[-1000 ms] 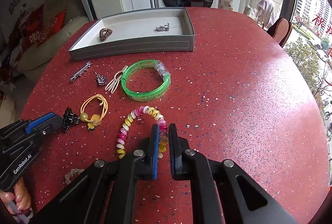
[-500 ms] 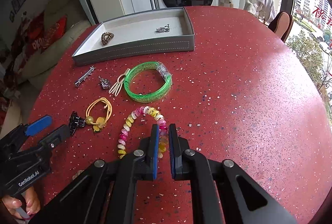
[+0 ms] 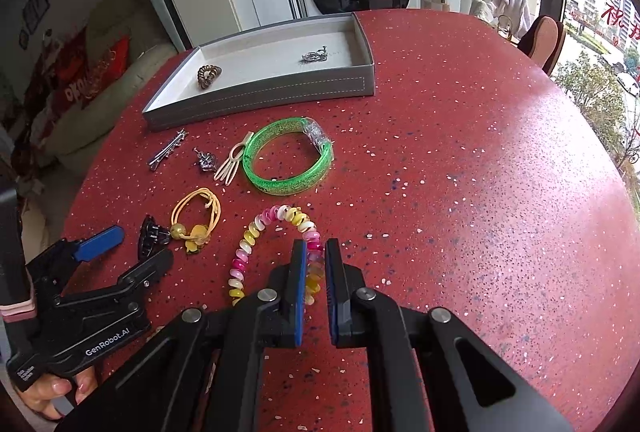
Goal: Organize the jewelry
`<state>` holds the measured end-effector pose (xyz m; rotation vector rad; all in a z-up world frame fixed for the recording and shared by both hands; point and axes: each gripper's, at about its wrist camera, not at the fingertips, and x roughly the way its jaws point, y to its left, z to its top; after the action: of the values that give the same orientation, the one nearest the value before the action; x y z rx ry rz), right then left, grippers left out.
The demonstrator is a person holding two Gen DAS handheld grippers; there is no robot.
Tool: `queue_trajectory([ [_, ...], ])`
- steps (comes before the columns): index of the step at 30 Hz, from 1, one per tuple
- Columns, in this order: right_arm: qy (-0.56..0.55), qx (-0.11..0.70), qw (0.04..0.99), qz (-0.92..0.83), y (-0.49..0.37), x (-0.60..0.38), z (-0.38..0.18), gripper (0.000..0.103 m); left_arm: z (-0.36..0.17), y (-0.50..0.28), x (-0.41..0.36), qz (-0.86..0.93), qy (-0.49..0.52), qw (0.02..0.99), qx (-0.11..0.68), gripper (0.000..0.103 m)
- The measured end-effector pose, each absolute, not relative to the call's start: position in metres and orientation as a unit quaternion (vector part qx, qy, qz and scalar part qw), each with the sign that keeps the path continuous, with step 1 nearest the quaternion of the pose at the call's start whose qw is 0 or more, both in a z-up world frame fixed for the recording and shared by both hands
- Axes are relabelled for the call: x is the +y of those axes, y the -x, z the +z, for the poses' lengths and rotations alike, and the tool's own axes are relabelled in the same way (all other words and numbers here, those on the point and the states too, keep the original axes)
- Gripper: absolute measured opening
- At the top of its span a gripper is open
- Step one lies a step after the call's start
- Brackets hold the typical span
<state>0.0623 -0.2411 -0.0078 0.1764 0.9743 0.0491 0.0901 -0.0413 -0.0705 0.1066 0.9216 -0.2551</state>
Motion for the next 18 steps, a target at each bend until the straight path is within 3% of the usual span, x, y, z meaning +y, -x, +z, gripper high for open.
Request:
queue_trajectory([
  [2,-0.085,0.468,0.880,0.023,-0.062,-0.241,-0.008,0.010,-0.069,-0.090,-0.041,-0.131,-0.055,0.887,0.439,0.039],
  [18,-0.095,0.455,0.885,0.029,-0.076,-0.244,0.011,0.010,-0.036,-0.102,-0.022,-0.155,-0.007,0.895,0.417,0.039],
])
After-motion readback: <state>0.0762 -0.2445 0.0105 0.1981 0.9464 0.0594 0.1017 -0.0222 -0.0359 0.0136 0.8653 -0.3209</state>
